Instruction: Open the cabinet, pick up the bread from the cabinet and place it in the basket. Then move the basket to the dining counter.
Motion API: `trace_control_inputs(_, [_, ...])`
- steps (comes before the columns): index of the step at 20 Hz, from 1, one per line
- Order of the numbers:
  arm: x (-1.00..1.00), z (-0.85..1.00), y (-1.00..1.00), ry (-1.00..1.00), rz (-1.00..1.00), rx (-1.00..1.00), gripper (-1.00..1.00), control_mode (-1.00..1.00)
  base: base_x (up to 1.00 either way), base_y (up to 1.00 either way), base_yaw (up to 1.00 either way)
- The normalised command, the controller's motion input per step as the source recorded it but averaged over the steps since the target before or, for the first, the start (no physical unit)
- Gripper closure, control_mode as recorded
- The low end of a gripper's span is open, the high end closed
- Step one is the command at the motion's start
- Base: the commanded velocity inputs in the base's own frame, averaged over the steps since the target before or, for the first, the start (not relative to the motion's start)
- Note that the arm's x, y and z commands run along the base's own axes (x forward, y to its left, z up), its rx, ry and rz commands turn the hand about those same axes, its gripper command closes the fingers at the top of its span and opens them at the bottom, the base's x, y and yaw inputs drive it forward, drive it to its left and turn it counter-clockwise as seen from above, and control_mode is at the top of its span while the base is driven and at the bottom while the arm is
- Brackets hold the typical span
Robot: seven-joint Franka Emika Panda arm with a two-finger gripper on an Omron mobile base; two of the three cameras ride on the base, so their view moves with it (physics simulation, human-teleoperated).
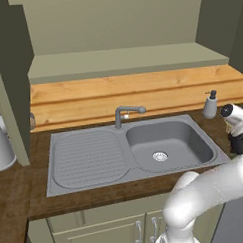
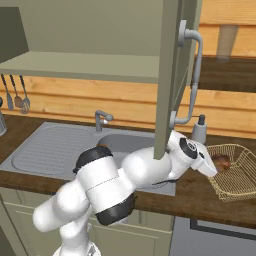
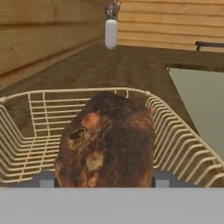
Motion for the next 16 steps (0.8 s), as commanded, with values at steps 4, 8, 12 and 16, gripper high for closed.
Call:
trace_control_inputs(4, [0.24,-0.05,-0.07,0.0,0.0,0.08,1.0,-1.0,0.0,0.0,0.0])
trace_control_inputs(8, [0.06,0.0,-0.2,0.0,0.0,0.05,1.0,-1.0,0.0,0.0,0.0])
trace_control_inputs(12, [0.0,-0.04,-0.24,0.0,0.0,0.02,1.0,-1.0,0.0,0.0,0.0])
trace_control_inputs(16, [0.0,-0.14,-0.17,0.0,0.0,0.02,1.0,-1.0,0.0,0.0,0.0])
